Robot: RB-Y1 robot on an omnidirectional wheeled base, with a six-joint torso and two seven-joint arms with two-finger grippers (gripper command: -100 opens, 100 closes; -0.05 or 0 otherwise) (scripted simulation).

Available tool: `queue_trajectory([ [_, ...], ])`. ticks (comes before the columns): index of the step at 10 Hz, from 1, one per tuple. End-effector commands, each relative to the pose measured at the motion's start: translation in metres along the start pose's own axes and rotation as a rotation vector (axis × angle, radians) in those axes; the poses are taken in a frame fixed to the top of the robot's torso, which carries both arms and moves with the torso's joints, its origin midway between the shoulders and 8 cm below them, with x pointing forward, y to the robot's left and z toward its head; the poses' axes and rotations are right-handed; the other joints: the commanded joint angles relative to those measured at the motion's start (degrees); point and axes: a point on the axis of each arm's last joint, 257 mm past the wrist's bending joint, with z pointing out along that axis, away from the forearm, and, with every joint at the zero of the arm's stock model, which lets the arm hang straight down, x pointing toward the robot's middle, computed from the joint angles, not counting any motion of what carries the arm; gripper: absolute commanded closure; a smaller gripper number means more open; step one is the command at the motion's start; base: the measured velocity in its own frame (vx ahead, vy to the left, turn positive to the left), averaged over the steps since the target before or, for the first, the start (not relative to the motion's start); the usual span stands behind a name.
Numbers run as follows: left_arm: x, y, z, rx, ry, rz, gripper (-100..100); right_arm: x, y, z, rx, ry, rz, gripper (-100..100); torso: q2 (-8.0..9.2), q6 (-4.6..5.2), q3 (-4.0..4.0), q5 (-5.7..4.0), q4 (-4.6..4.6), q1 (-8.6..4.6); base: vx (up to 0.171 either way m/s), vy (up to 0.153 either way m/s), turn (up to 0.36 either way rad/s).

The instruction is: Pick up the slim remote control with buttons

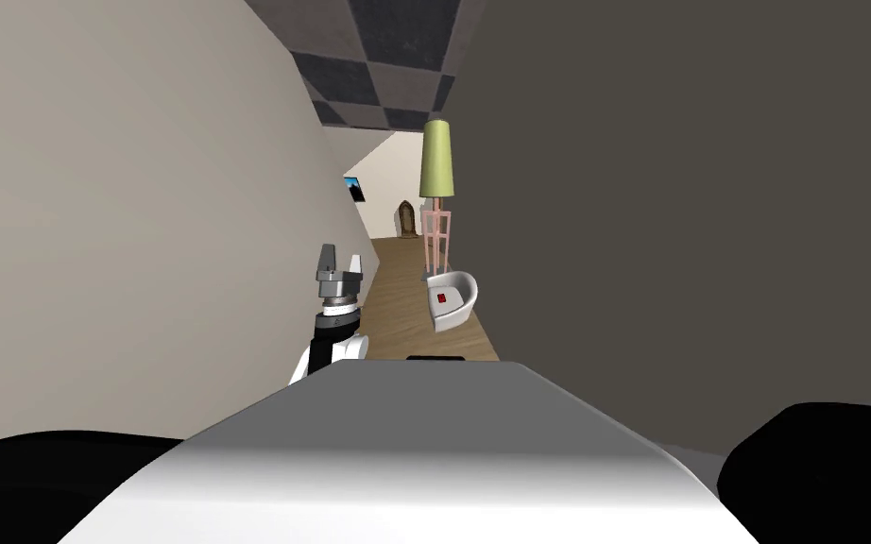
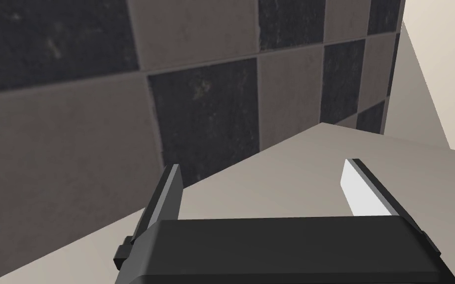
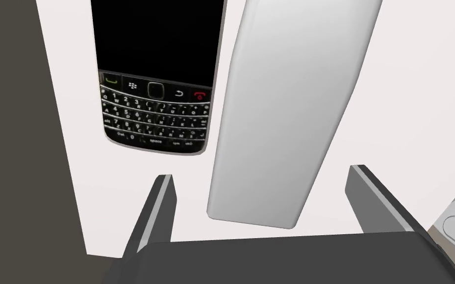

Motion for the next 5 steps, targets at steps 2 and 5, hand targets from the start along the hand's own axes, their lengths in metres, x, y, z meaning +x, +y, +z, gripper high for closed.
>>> queue_trajectory([
  [2, 0.0, 0.0, 0.0, 0.0, 0.0, 0.0, 0, 0.018, 0.022, 0.0, 0.002, 0.018, -0.018, -100, -0.11, 0.05, -0.05, -0.01, -0.01, -0.11, 0.1, -0.075, -0.115],
  [5, 0.0, 0.0, 0.0, 0.0, 0.0, 0.0, 0, 0.029, 0.051, 0.004, -0.005, 0.015, -0.038, -100, -0.34, 0.01, -0.19, -0.09, -0.08, -0.35, 0.123, -0.101, -0.068],
])
